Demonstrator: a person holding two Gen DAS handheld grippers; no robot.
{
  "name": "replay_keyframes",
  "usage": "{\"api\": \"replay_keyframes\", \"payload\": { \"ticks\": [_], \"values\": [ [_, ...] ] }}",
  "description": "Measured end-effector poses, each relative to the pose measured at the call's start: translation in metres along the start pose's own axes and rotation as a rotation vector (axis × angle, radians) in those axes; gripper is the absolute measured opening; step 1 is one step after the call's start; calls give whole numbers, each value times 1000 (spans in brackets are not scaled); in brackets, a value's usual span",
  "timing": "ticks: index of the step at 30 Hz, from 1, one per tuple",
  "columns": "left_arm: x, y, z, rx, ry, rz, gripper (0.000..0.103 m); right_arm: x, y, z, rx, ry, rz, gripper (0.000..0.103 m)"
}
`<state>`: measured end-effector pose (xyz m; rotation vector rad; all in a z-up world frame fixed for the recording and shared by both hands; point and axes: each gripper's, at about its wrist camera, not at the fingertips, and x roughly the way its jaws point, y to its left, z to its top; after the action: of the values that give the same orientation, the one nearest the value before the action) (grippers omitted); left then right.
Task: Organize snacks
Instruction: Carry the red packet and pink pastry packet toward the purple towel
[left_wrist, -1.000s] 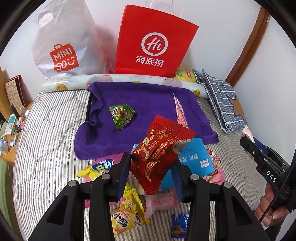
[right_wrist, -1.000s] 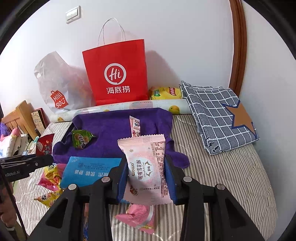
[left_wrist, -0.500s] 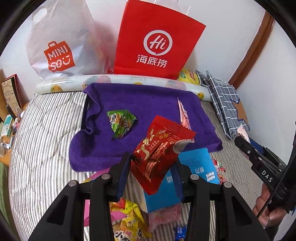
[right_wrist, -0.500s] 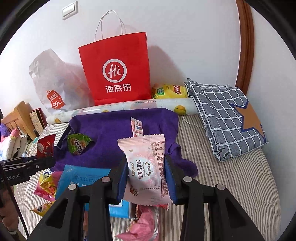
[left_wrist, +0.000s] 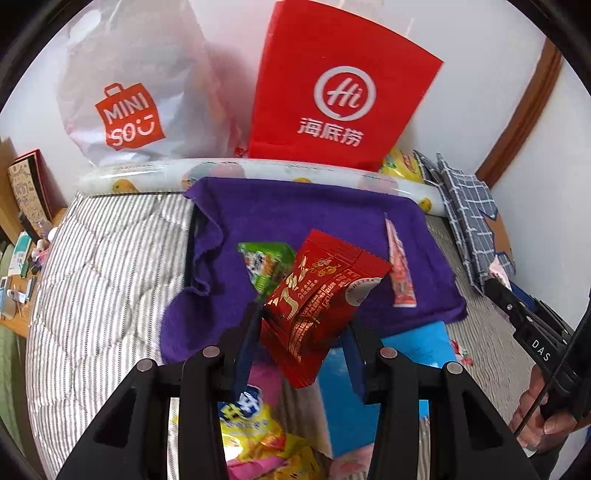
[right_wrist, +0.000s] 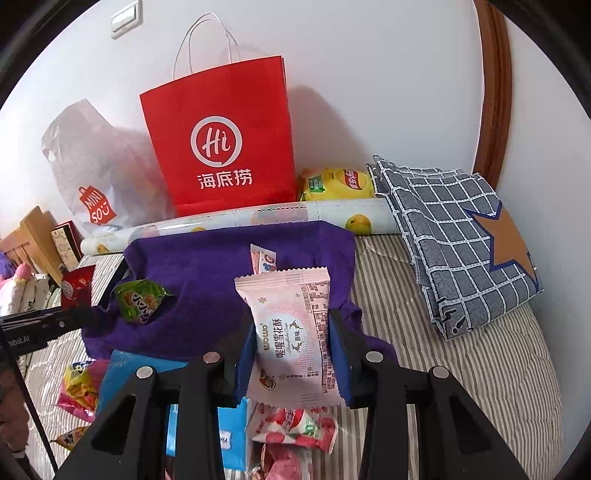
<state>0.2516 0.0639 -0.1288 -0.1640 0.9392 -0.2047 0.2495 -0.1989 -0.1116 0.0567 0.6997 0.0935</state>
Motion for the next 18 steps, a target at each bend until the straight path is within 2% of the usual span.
{"api": "replay_keyframes", "payload": {
  "ticks": [9, 18],
  "values": [
    [17, 21, 9, -43, 23, 39, 43, 25, 0, 5, 2, 30, -2, 35],
    [39, 24, 17, -29, 54, 48, 43, 58, -6, 9, 21, 88, 0, 35]
  ]
}}
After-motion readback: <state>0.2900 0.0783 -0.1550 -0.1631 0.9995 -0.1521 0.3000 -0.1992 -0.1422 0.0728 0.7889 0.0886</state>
